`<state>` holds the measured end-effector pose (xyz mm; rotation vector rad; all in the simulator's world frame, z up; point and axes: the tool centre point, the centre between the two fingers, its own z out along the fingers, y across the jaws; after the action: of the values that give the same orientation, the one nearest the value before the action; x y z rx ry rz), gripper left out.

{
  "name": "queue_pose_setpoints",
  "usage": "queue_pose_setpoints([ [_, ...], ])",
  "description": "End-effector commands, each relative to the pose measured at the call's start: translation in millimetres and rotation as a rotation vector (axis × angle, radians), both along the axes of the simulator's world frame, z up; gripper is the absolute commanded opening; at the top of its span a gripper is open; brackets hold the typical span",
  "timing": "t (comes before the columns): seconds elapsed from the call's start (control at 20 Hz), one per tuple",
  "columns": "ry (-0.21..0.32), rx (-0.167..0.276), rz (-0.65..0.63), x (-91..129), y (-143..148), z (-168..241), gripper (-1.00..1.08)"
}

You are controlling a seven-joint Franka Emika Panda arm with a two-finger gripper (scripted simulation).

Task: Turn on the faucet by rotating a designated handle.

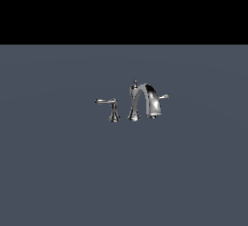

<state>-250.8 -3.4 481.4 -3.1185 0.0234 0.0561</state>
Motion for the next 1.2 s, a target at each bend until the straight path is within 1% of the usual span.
queue_pose_setpoints([
  [0.0,0.0,0.0,0.0,0,0,0,-1.0],
  [0.3,0.0,-0.001,-0.019,2,4,-5,-1.0],
  [0.55,0.0,-0.002,-0.064,8,13,-18,-1.0],
  [0.85,-0.001,-0.004,-0.154,20,31,-42,-1.0],
  [1.15,-0.002,-0.007,-0.279,40,54,-77,-1.0],
])
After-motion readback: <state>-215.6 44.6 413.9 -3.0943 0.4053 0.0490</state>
